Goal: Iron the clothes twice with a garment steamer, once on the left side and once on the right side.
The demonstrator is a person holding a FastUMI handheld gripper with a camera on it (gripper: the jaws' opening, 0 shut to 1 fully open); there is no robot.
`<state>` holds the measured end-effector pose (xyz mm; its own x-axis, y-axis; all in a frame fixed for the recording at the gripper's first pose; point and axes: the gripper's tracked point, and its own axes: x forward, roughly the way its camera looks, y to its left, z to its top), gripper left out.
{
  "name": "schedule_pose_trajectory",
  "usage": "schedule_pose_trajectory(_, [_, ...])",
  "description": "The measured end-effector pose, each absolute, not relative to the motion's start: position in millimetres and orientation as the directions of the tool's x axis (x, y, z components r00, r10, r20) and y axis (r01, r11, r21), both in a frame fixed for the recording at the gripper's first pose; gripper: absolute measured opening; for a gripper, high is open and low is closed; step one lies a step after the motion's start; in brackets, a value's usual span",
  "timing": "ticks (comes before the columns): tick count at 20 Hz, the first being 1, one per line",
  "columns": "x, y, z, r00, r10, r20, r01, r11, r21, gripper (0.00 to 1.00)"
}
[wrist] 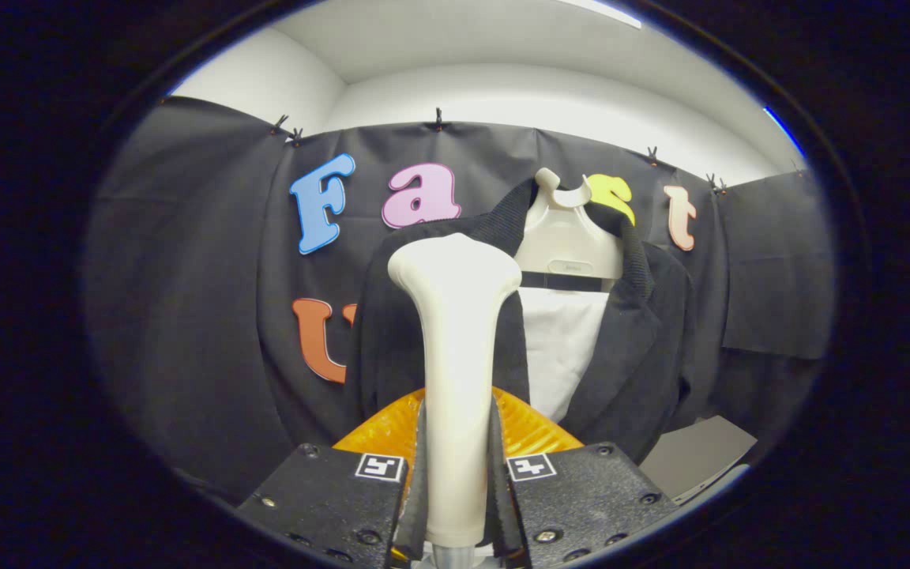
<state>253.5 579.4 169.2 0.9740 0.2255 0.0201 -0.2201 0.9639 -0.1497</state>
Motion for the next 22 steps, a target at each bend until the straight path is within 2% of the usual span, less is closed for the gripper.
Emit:
schedule_pose_trajectory(7, [251, 571, 132, 0.979, 0.204, -0.003, -0.202, 0.964, -0.175, 0.34])
schedule_pose_trajectory(22, [235, 540, 34, 0.968, 0.176, -0.177, -0.205, 0.965, -0.161, 0.34])
